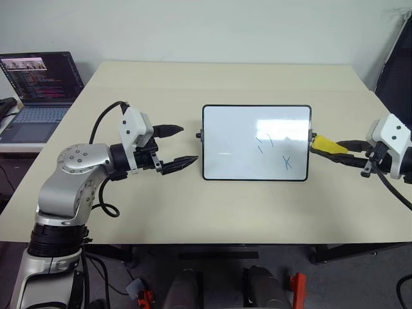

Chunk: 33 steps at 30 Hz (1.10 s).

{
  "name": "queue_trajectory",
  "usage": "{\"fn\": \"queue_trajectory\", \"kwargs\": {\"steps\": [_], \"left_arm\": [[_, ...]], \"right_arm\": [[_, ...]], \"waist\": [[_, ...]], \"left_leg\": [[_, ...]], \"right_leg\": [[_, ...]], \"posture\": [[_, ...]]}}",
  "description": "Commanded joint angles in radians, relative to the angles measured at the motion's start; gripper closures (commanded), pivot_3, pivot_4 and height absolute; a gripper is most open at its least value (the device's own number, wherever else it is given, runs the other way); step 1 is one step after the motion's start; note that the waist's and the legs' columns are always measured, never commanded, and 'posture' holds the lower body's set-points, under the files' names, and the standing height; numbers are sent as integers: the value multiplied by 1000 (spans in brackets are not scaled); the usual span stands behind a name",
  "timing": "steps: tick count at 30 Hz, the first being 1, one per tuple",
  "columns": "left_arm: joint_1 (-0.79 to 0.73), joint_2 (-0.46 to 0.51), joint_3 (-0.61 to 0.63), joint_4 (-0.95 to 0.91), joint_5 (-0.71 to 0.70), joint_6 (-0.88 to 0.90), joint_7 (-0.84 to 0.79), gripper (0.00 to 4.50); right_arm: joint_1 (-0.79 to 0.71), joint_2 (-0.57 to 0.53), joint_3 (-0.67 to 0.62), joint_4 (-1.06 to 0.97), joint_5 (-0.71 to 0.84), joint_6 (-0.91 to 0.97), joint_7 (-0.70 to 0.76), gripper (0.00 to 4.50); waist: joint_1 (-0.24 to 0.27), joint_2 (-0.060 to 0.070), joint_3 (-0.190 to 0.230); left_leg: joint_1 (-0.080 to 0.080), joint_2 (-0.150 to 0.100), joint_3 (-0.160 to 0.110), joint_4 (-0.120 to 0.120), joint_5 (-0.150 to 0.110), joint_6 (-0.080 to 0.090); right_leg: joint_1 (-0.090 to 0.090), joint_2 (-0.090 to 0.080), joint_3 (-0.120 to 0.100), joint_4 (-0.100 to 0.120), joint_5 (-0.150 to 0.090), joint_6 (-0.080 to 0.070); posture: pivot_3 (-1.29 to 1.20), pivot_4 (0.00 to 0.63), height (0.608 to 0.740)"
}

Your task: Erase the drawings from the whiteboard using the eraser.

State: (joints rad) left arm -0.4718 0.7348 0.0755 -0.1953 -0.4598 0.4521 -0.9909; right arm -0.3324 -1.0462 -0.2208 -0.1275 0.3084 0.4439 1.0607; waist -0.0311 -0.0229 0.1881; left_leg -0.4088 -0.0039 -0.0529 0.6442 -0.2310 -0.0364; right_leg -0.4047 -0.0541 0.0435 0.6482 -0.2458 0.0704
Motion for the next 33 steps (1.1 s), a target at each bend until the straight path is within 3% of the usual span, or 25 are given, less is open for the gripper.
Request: {"fn": "queue_trajectory", "kwargs": {"steps": [1,4,8,11,14,23,33], "left_arm": [[-2,15,22,-38,-10,3,9,0],[9,15,19,-37,-6,3,10,0],[15,-13,-3,-37,-3,-11,16,0],[8,-17,-6,-29,2,-14,17,0],[11,-10,-2,-25,1,-20,14,0],[41,-1,11,-59,-7,-11,31,0],[47,-11,3,-58,-2,-16,34,0]], "right_arm": [[-59,28,12,-34,15,-7,-31,3541],[-121,113,59,-31,11,-25,-78,3541],[-300,400,263,113,-169,-132,-288,3541],[-359,458,288,222,-237,-186,-350,3541],[-391,471,326,333,-297,-243,-377,3541],[-388,446,335,482,-362,-335,-375,3541],[-332,492,392,481,-388,-336,-346,3541]], "waist": [[-1,0,0],[-4,0,0],[-21,-1,0],[-12,-1,0],[7,-1,0],[-1,-1,0],[-1,-1,-1]], "left_leg": [[0,0,0,0,0,0],[0,0,0,0,0,0],[2,1,1,0,0,0],[2,0,0,0,1,-1],[1,-2,-1,1,1,-1],[1,-1,-1,1,1,-1],[14,-1,-1,1,1,0]], "right_leg": [[0,0,0,0,0,0],[0,0,0,1,0,0],[1,1,1,2,0,-1],[-1,0,1,5,1,-1],[-1,-1,0,5,1,-1],[-1,-1,0,5,1,-1],[11,0,0,10,-1,-3]], "posture": [[0,150,740],[0,150,740],[0,150,740],[0,150,740],[0,150,740],[0,150,740],[0,150,740]]}}
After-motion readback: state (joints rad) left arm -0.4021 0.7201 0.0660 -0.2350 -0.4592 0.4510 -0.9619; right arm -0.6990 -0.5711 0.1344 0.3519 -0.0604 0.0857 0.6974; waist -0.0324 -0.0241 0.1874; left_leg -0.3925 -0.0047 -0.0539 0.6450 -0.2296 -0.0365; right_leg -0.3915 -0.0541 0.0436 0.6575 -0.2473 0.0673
